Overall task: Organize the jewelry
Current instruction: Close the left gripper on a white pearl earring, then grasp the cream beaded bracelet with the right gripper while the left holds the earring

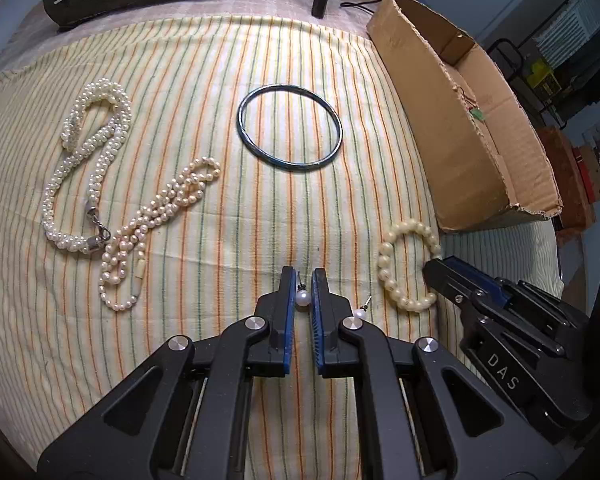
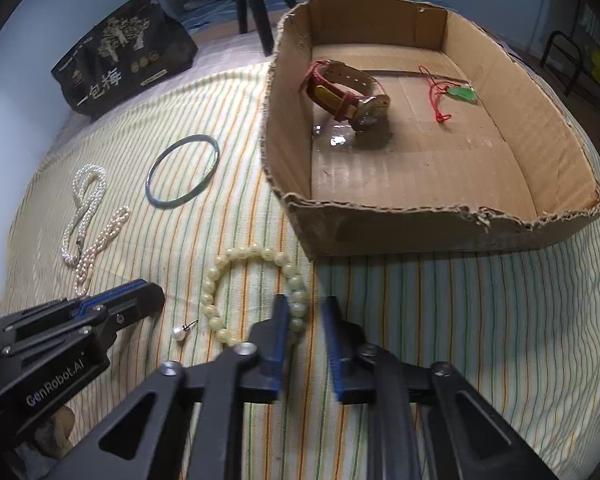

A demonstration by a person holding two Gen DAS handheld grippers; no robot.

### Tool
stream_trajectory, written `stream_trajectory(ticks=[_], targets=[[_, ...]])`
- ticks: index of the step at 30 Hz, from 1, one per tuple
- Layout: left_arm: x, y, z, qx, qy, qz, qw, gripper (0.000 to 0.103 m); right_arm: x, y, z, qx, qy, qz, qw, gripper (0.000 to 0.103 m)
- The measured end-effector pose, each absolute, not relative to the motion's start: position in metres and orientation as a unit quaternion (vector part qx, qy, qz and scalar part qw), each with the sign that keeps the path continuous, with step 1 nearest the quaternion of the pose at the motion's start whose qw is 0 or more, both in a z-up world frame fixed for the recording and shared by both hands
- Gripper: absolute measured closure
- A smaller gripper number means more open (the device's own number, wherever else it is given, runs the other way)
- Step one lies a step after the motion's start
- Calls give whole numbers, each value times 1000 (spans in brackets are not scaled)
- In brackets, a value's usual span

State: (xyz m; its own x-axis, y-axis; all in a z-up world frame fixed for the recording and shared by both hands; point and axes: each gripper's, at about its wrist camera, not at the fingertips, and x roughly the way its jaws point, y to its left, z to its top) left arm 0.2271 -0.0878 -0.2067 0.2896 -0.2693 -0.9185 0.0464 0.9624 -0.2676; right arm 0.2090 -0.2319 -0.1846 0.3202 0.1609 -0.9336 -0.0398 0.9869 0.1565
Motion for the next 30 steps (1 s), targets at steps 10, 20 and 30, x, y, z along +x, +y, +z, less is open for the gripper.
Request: stream_trajectory(ticks=[10, 20, 30], targets=[[225, -61, -189, -116, 571, -83, 809, 97, 202, -239, -169, 63, 563, 88, 820, 98], [211, -43, -161, -141, 546, -90, 821, 97, 186, -234, -123, 71, 520, 123, 842, 98], [207, -50, -118, -154, 506, -115, 841, 97, 181, -259, -67, 98, 463, 126, 872, 98]])
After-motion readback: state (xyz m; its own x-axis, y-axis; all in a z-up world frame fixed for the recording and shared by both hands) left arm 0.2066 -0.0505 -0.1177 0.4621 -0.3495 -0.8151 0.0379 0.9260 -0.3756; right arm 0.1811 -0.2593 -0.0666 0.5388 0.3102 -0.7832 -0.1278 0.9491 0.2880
